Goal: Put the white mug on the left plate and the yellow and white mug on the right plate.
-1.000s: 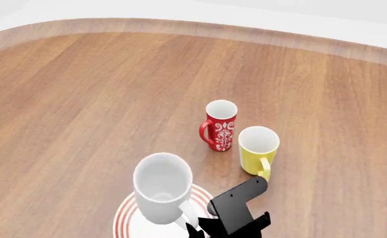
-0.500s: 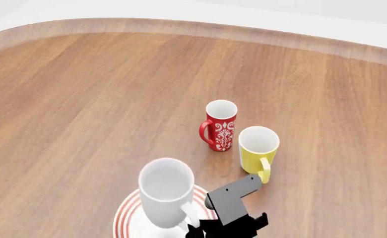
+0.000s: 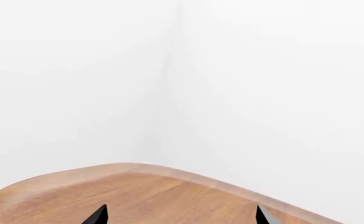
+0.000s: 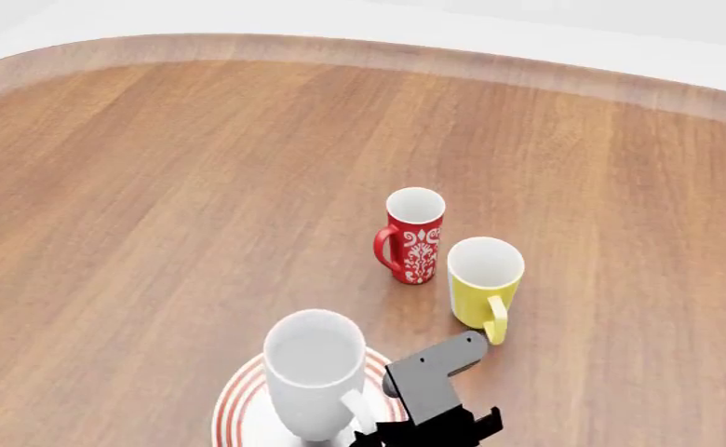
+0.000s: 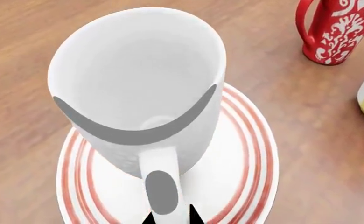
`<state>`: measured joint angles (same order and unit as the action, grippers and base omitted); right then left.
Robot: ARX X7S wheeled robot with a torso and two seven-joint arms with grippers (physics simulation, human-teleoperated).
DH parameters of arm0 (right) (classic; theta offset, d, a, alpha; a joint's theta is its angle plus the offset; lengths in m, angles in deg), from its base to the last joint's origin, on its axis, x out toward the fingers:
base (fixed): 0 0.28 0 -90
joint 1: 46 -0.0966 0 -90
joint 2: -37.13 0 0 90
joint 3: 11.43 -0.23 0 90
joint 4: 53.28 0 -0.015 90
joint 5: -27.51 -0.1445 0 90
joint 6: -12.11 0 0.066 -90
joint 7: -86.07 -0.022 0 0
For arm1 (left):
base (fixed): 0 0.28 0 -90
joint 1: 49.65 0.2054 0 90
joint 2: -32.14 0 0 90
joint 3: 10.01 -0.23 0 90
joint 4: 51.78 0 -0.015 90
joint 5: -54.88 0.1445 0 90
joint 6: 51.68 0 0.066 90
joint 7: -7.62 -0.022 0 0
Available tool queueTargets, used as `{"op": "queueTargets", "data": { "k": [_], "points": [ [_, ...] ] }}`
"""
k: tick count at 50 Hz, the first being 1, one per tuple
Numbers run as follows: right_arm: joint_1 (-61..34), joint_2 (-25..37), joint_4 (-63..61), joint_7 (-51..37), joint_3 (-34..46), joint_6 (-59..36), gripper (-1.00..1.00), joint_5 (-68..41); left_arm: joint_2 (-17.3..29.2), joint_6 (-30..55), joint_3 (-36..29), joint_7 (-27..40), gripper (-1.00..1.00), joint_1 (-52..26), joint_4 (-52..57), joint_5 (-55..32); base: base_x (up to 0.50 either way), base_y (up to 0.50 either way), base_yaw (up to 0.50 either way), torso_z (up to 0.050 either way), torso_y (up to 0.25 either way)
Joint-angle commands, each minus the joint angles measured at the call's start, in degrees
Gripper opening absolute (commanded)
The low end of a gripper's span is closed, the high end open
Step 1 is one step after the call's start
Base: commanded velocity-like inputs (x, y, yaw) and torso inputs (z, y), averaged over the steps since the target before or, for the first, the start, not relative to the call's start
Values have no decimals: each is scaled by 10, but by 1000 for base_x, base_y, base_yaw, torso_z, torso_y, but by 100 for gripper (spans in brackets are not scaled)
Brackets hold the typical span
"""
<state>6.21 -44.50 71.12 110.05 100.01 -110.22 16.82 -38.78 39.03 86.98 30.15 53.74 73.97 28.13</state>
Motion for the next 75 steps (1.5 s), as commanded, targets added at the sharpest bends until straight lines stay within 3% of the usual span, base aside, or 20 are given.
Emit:
{"op": "queueTargets", "data": {
  "k": [1,9,26,34,41,56,75],
  "points": [
    [-8,-2,15,-12,7,7,100,6,2,-2,-1,1,100,2,1,-1,0,0,0,0,0],
    [5,4,-14,-18,-4,-1,100,-6,3,-5,1,2,100,5,3,-4,0,0,0,0,0],
    [179,98,-404,-45,-90,-101,100,-95,7,0,-3,7,100,-3,5,-7,0,0,0,0,0],
    [230,101,-572,-106,-173,-21,100,-92,9,3,-7,8,100,-9,5,-8,0,0,0,0,0],
    [205,78,-563,-154,-214,-11,100,-91,11,5,-6,9,100,-13,4,-13,0,0,0,0,0],
    [189,64,-505,-207,-227,12,100,-54,11,0,-8,11,100,-8,8,-11,0,0,0,0,0],
    [165,62,-407,-242,-190,25,100,0,15,1,-16,13,100,-8,11,-7,0,0,0,0,0]
  ]
}}
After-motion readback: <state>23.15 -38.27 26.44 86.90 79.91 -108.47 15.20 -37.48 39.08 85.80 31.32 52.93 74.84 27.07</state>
